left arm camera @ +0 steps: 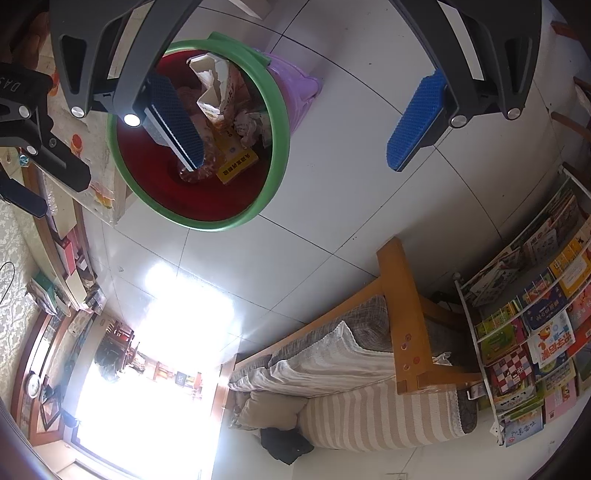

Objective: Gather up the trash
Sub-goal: 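Move the plastic bottle over the red bucket and open the right tool, then return both tools to the table and grasp the orange snack bag with the left tool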

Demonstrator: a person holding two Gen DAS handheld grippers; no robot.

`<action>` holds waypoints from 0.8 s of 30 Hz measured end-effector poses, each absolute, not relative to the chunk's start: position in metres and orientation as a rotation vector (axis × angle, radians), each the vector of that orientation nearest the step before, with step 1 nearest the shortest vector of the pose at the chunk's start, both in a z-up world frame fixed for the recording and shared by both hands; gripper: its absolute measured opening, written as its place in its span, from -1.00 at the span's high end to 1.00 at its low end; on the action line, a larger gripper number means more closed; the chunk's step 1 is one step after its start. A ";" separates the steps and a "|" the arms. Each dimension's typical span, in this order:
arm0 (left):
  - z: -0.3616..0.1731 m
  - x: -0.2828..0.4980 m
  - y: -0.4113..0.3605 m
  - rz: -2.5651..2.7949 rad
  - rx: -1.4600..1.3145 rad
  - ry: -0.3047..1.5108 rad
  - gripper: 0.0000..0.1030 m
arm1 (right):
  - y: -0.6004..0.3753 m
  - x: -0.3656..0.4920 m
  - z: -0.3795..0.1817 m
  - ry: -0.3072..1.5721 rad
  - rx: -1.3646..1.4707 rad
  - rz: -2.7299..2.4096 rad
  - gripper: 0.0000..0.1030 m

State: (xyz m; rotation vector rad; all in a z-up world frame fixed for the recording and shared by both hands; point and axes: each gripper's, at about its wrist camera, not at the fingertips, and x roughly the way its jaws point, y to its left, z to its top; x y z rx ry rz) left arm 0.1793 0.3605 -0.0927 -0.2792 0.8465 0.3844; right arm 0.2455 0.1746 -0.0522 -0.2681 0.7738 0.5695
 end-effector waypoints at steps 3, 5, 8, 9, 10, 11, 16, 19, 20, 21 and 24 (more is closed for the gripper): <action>-0.093 0.183 0.351 0.359 -0.280 0.845 -0.85 | 0.163 0.247 -0.050 0.774 -0.254 0.549 -0.91; -0.092 0.186 0.340 0.336 -0.277 0.845 -0.85 | 0.154 0.249 -0.048 0.775 -0.249 0.533 -0.91; -0.092 0.196 0.319 0.283 -0.257 0.851 -0.85 | 0.133 0.250 -0.047 0.773 -0.237 0.499 -0.91; -0.092 0.199 0.310 0.263 -0.248 0.853 -0.85 | 0.124 0.251 -0.047 0.775 -0.228 0.487 -0.91; -0.091 0.203 0.300 0.242 -0.241 0.855 -0.85 | 0.114 0.252 -0.047 0.775 -0.220 0.474 -0.91; -0.090 0.207 0.290 0.219 -0.234 0.856 -0.85 | 0.104 0.253 -0.047 0.776 -0.213 0.461 -0.91; -0.090 0.228 0.227 0.099 -0.182 0.868 -0.85 | 0.046 0.258 -0.048 0.784 -0.170 0.382 -0.91; -0.093 0.241 0.187 0.023 -0.158 0.885 -0.85 | 0.005 0.262 -0.049 0.790 -0.137 0.327 -0.91; -0.094 0.246 0.173 -0.006 -0.151 0.890 -0.85 | -0.009 0.263 -0.050 0.792 -0.128 0.305 -0.91; -0.095 0.250 0.158 -0.032 -0.142 0.895 -0.85 | -0.023 0.264 -0.050 0.793 -0.121 0.285 -0.91; -0.098 0.260 0.115 -0.100 -0.104 0.909 -0.85 | -0.066 0.266 -0.052 0.796 -0.096 0.223 -0.91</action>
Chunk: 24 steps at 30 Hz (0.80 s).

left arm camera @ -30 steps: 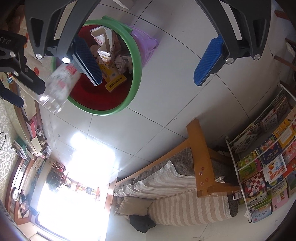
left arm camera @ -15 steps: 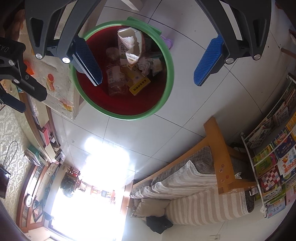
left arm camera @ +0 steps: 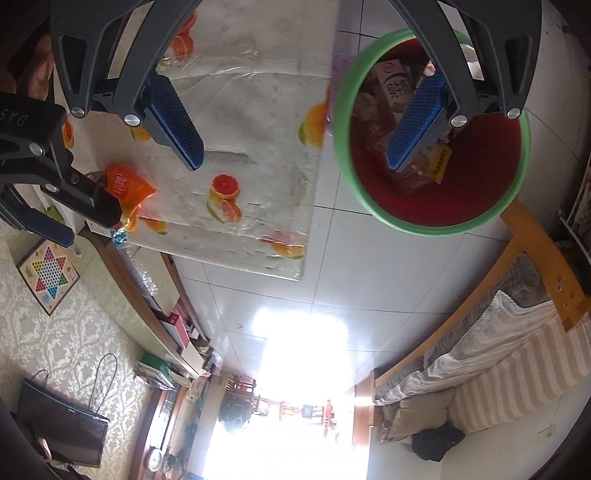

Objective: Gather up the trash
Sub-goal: 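Return both tools to the table and grasp the orange snack bag with the left tool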

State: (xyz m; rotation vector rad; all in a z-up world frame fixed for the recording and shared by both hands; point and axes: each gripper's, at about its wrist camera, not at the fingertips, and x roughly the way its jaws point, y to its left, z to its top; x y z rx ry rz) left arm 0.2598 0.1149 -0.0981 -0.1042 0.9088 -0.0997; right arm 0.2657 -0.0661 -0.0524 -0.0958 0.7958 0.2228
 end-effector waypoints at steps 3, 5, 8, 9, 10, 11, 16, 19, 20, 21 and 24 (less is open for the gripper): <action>-0.102 0.270 0.076 -0.159 -0.078 0.928 -0.85 | -0.111 0.267 -0.057 0.799 -0.067 0.156 -0.91; -0.105 0.276 0.051 -0.201 -0.062 0.936 -0.85 | -0.140 0.267 -0.060 0.804 -0.041 0.109 -0.91; -0.109 0.285 0.016 -0.252 -0.033 0.945 -0.85 | -0.184 0.268 -0.065 0.809 -0.006 0.042 -0.91; -0.111 0.289 0.005 -0.268 -0.025 0.948 -0.85 | -0.197 0.267 -0.067 0.811 0.004 0.021 -0.91; -0.113 0.293 -0.006 -0.281 -0.015 0.952 -0.85 | -0.210 0.267 -0.070 0.813 0.017 0.001 -0.91; -0.114 0.296 -0.017 -0.294 -0.005 0.955 -0.85 | -0.223 0.266 -0.072 0.814 0.029 -0.018 -0.91; -0.124 0.314 -0.066 -0.340 0.037 0.971 -0.85 | -0.272 0.265 -0.085 0.828 0.075 -0.089 -0.91; -0.131 0.324 -0.088 -0.359 0.054 0.980 -0.85 | -0.294 0.264 -0.095 0.837 0.095 -0.112 -0.91; -0.135 0.328 -0.095 -0.363 0.058 0.986 -0.85 | -0.299 0.263 -0.098 0.841 0.099 -0.116 -0.91; -0.138 0.333 -0.101 -0.368 0.063 0.992 -0.85 | -0.305 0.264 -0.102 0.847 0.105 -0.122 -0.91; -0.149 0.347 -0.119 -0.375 0.072 1.014 -0.85 | -0.321 0.264 -0.112 0.857 0.122 -0.133 -0.91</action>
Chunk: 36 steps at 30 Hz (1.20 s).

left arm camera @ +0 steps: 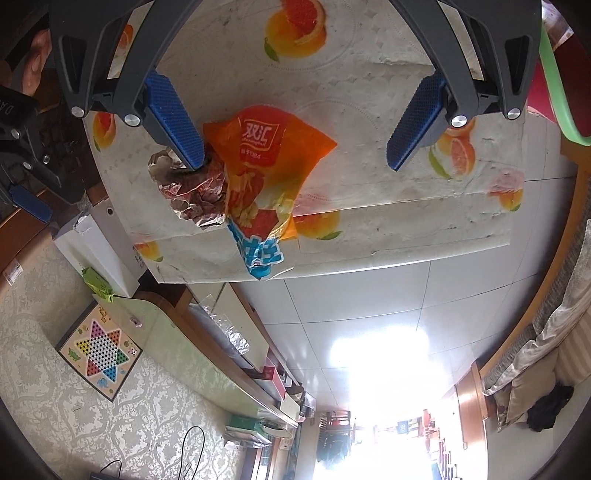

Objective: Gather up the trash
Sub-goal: 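Return both tools to the table and grasp the orange snack bag with the left tool, then grasp the crumpled paper wad with the right tool while the left tool holds the orange bag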

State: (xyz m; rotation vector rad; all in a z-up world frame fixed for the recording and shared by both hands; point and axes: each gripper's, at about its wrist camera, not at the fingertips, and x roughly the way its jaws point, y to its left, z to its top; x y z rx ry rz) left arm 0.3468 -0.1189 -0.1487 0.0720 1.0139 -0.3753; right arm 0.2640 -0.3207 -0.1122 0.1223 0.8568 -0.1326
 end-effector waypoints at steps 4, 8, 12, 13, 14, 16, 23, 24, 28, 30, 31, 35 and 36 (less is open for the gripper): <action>-0.164 0.361 -0.140 -0.392 0.087 1.038 -0.85 | -0.335 0.267 -0.123 0.868 0.145 -0.140 -0.91; -0.179 0.373 -0.150 -0.388 0.099 1.071 -0.85 | -0.346 0.270 -0.133 0.875 0.164 -0.142 -0.91; -0.190 0.382 -0.153 -0.380 0.110 1.093 -0.85 | -0.351 0.273 -0.140 0.884 0.183 -0.143 -0.91; -0.192 0.384 -0.153 -0.377 0.110 1.098 -0.85 | -0.352 0.273 -0.142 0.886 0.188 -0.142 -0.91; -0.194 0.385 -0.153 -0.373 0.112 1.101 -0.85 | -0.351 0.274 -0.144 0.890 0.191 -0.141 -0.91; -0.199 0.388 -0.154 -0.365 0.118 1.106 -0.83 | -0.352 0.274 -0.148 0.896 0.195 -0.140 -0.91; -0.213 0.392 -0.154 -0.371 0.117 1.133 -0.30 | -0.350 0.275 -0.155 0.908 0.204 -0.133 -0.91; -0.212 0.391 -0.153 -0.376 0.110 1.134 -0.29 | -0.350 0.274 -0.155 0.908 0.205 -0.132 -0.91; -0.208 0.387 -0.151 -0.378 0.148 1.121 -0.10 | -0.346 0.275 -0.158 0.911 0.207 -0.121 -0.91; -0.206 0.385 -0.147 -0.370 0.151 1.116 0.00 | -0.342 0.276 -0.158 0.911 0.203 -0.113 -0.91; -0.204 0.385 -0.144 -0.366 0.145 1.113 0.01 | -0.341 0.277 -0.158 0.911 0.202 -0.109 -0.91; -0.193 0.379 -0.133 -0.340 0.170 1.068 0.02 | -0.333 0.281 -0.155 0.910 0.198 -0.089 -0.91; -0.190 0.378 -0.130 -0.334 0.176 1.058 0.02 | -0.331 0.282 -0.155 0.910 0.197 -0.084 -0.91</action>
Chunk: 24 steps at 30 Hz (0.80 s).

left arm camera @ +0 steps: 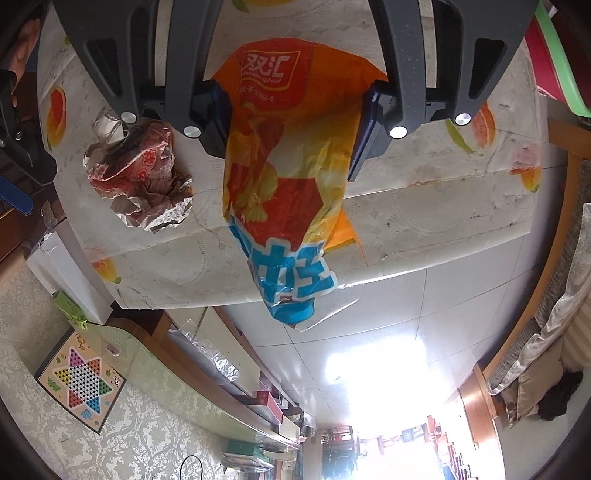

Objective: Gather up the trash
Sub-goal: 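Grasp the crumpled paper wad with the right tool while the left tool holds the orange bag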

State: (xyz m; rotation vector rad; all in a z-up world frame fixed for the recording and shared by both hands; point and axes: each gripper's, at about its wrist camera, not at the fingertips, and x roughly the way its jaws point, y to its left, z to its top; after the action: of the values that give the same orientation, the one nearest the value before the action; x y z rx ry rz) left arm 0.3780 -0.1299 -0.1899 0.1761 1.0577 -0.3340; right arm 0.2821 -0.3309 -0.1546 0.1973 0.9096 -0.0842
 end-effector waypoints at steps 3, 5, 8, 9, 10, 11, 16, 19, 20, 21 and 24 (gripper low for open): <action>-0.184 0.375 -0.117 -0.330 0.169 1.053 0.02 | -0.322 0.286 -0.154 0.914 0.196 -0.065 -0.91; -0.182 0.373 -0.107 -0.321 0.164 1.052 0.02 | -0.314 0.290 -0.155 0.917 0.191 -0.050 -0.91; -0.178 0.369 -0.092 -0.307 0.155 1.042 0.02 | -0.300 0.299 -0.154 0.916 0.173 -0.032 -0.91; -0.176 0.368 -0.087 -0.302 0.153 1.039 0.02 | -0.295 0.302 -0.156 0.920 0.166 -0.029 -0.91; -0.175 0.367 -0.081 -0.297 0.151 1.035 0.02 | -0.290 0.306 -0.158 0.927 0.160 -0.024 -0.91; -0.172 0.366 -0.076 -0.292 0.148 1.031 0.02 | -0.286 0.309 -0.159 0.929 0.156 -0.020 -0.91; -0.162 0.364 -0.046 -0.260 0.118 1.012 0.02 | -0.267 0.326 -0.177 0.958 0.121 -0.017 -0.91; -0.158 0.361 -0.030 -0.245 0.096 1.008 0.02 | -0.260 0.333 -0.186 0.976 0.109 -0.026 -0.91; -0.158 0.361 -0.026 -0.241 0.093 1.009 0.02 | -0.259 0.334 -0.188 0.978 0.105 -0.031 -0.91; -0.159 0.360 -0.023 -0.239 0.089 1.011 0.02 | -0.258 0.336 -0.191 0.986 0.102 -0.034 -0.91; -0.162 0.359 -0.015 -0.230 0.075 1.017 0.02 | -0.255 0.337 -0.196 1.002 0.085 -0.047 -0.89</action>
State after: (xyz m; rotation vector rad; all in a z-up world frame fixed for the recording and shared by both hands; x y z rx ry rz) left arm 0.3586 -0.0150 -0.1622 0.0754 1.0169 -0.2300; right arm 0.3369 -0.2551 -0.1960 0.0854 1.0022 -0.0469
